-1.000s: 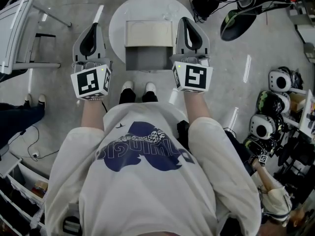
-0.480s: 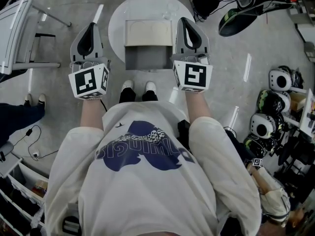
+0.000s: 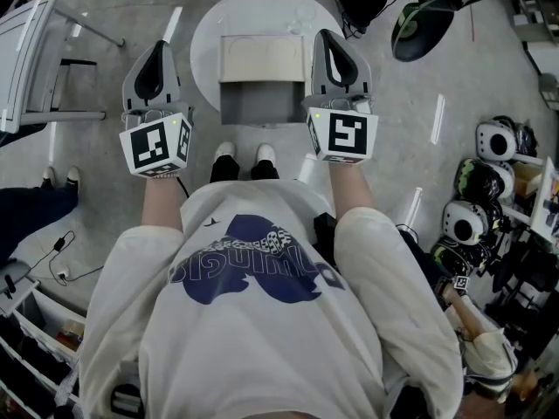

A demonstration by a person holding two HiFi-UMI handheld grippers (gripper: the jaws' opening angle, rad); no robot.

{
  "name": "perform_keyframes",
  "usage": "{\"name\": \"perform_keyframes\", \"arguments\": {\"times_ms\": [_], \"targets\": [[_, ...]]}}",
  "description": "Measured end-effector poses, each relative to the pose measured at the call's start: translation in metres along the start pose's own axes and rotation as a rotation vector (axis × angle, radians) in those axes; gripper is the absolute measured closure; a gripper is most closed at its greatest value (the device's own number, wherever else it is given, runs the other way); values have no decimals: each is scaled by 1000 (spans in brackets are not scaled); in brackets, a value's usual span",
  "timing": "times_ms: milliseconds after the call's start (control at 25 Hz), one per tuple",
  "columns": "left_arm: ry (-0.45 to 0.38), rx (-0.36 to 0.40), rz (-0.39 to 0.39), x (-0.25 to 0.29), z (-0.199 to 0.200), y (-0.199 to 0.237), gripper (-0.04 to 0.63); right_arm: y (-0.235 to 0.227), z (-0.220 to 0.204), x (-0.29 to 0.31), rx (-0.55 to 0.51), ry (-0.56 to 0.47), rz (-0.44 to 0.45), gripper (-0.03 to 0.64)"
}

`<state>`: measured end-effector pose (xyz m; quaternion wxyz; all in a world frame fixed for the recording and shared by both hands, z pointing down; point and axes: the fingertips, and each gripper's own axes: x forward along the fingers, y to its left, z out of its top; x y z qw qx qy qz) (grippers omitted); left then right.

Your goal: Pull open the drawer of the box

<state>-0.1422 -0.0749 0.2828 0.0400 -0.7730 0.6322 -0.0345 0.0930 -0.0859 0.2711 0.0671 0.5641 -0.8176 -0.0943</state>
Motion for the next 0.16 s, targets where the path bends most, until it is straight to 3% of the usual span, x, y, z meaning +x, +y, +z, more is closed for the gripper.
{"name": "perform_keyframes", "arguments": {"times_ms": [160], "targets": [[-4,2,-2,1,3,-3,588,-3,1,-1,-4,1,-4,620]]}}
